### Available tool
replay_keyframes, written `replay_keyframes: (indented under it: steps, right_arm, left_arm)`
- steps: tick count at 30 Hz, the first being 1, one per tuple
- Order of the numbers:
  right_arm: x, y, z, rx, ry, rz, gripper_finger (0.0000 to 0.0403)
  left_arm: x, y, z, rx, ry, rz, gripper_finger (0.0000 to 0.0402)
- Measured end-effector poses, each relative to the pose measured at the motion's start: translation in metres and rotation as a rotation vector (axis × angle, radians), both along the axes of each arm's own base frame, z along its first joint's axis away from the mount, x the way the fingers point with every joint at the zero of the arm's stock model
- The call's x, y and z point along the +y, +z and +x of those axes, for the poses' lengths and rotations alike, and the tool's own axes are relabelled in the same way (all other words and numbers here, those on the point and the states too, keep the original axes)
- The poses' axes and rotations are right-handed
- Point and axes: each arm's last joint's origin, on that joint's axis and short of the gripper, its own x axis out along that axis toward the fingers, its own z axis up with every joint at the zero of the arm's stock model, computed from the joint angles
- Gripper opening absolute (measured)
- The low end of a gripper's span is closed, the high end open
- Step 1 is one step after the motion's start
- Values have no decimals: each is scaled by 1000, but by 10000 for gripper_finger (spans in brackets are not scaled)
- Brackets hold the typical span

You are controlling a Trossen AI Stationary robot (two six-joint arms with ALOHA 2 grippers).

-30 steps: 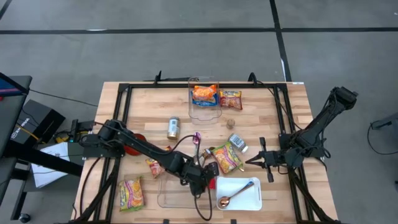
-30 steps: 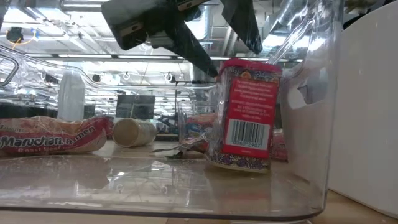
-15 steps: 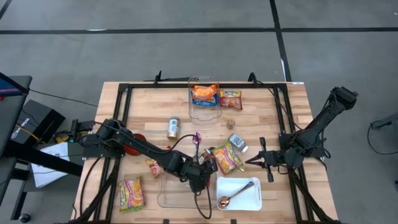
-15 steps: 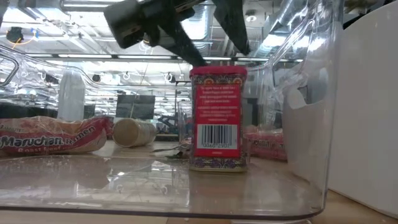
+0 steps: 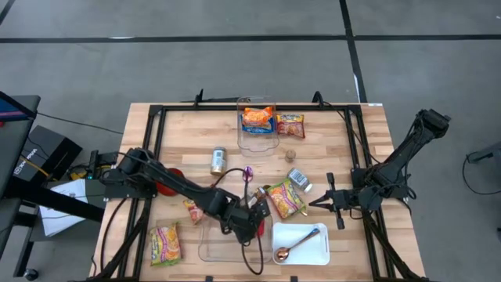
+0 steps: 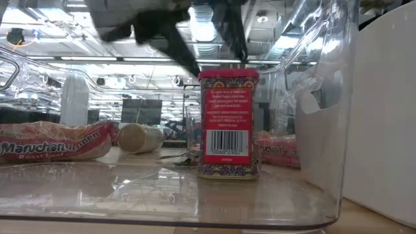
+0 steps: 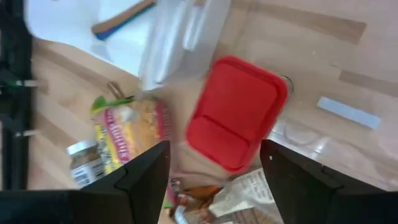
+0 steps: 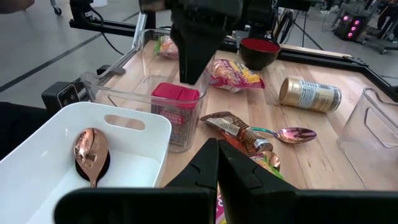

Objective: Pick & Place Food Item
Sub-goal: Put the left green noodle pack into the top transparent bin

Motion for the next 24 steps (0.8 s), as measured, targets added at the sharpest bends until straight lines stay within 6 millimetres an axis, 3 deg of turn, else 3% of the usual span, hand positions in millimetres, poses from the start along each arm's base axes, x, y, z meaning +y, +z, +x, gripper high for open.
replay_keyframes:
  steps: [8, 14, 20, 24]
  right_arm:
    - [0, 0, 0, 0, 0, 1, 0]
    - [0, 0, 0, 2, 4, 2, 0]
    - [1, 0, 0, 9, 20, 9, 0]
    - [0, -1, 0, 13, 17, 15, 0]
  left_arm:
    - [-1, -19, 0, -56, -22, 2, 241]
    - [0, -19, 0, -59, -16, 11, 241]
    - [4, -2, -8, -81, 11, 29, 241]
    - [10, 24, -18, -122, 65, -18, 241]
